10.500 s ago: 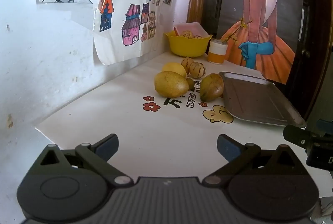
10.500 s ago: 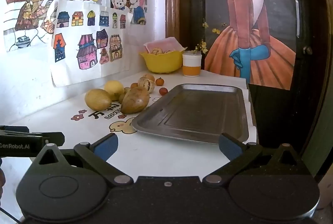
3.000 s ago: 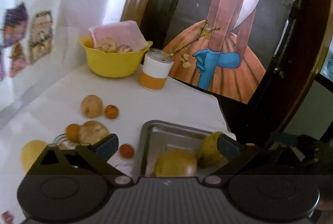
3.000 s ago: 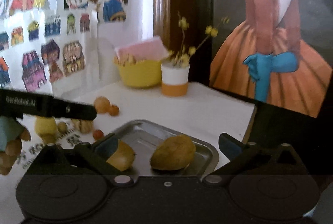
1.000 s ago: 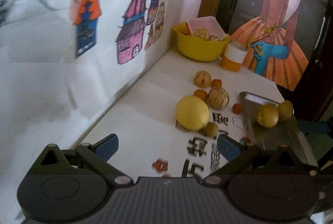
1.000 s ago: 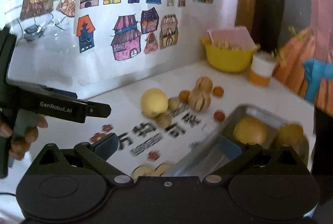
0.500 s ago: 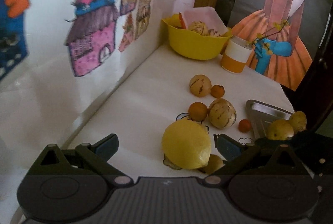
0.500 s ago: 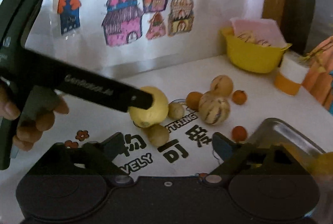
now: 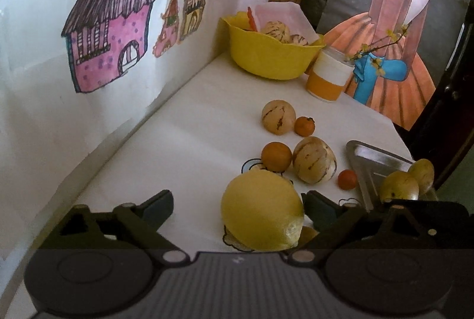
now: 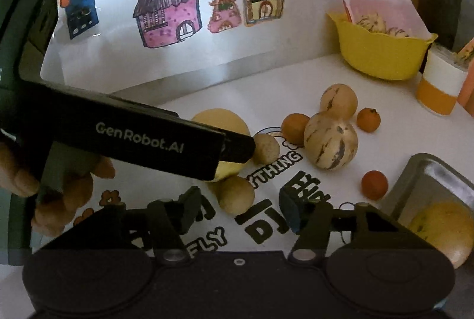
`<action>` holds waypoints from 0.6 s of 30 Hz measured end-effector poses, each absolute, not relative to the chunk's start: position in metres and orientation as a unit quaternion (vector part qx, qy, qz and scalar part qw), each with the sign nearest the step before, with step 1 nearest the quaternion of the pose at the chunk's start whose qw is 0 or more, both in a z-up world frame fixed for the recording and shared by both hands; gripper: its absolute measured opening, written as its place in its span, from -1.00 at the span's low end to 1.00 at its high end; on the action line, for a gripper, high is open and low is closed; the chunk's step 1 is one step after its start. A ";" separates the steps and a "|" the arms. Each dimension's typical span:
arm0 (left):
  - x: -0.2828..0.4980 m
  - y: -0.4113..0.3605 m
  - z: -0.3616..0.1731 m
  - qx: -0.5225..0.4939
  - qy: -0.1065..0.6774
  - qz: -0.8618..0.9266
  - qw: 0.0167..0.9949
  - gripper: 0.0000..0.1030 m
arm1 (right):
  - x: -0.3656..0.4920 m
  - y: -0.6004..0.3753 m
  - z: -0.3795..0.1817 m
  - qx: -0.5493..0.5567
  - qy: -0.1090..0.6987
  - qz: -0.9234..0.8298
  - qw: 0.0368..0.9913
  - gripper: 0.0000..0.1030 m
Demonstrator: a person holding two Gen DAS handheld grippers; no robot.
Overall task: Organize fruits
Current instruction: 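Grasp a small round potato with the right tool while the left tool grasps the yellow lemon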
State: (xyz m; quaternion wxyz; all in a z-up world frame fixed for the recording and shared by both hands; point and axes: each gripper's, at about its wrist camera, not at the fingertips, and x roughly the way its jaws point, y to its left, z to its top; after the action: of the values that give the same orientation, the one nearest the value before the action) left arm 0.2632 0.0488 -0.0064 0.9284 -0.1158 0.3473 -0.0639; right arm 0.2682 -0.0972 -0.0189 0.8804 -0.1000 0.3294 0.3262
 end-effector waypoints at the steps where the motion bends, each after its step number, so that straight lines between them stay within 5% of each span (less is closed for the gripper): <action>1: 0.263 0.049 -0.007 -0.118 0.347 -0.066 0.928 0.84 | 0.268 -0.096 -0.019 -0.101 0.328 0.327 0.881 0.05; 8: 0.267 0.043 -0.012 -0.121 0.351 -0.069 0.926 0.74 | 0.269 -0.092 -0.019 -0.100 0.325 0.328 0.881 -0.09; 14: 0.270 0.041 -0.010 -0.134 0.357 -0.085 0.921 0.28 | 0.265 -0.090 -0.019 -0.111 0.321 0.332 0.880 -0.43; 18: 0.268 0.039 -0.010 -0.134 0.359 -0.086 0.920 0.23 | 0.262 -0.094 -0.019 -0.110 0.320 0.331 0.881 -0.46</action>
State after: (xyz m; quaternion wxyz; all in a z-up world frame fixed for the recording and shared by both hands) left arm 0.2677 0.0391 -0.0099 0.9197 -0.1342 0.3586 -0.0865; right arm 0.2617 -0.0938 -0.0189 0.8808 -0.1096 0.3203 0.3312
